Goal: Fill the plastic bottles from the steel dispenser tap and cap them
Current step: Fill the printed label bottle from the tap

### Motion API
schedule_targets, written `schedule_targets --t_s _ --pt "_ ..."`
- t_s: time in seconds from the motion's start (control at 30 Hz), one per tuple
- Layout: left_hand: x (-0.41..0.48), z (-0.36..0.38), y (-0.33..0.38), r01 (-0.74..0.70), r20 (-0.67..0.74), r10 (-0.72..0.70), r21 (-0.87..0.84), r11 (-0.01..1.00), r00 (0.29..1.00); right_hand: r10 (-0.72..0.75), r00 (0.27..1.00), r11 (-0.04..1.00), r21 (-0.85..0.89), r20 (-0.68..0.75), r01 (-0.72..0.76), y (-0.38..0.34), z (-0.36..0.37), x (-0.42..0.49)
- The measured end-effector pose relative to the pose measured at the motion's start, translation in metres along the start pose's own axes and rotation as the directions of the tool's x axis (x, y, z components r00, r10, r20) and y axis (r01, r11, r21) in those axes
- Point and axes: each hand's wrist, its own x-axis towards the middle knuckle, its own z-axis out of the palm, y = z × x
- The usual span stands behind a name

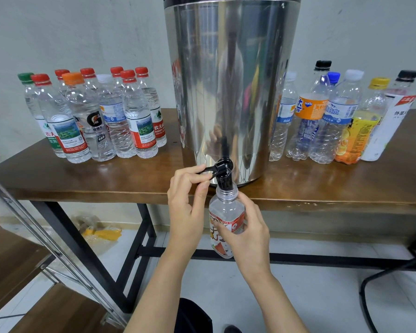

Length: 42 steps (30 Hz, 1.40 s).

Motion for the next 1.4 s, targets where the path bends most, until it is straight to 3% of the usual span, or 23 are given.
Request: schedule_targets --t_s 0.7,1.17,1.4 --pt "0.001 -0.008 0.004 -0.012 0.037 0.009 0.069 0.998 0.999 0.001 1.0 1.0 -0.009 0.005 -0.001 0.001 0.0 -0.001" --pt "0.019 -0.023 -0.005 -0.254 0.142 0.23 0.185 0.949 0.963 0.008 1.0 1.0 -0.001 0.016 -0.008 0.001 -0.002 0.0" --pt "0.057 -0.026 0.015 -0.452 0.266 0.383 0.287 0.844 0.884 0.006 1.0 1.0 -0.01 0.025 -0.006 0.003 -0.005 0.002"
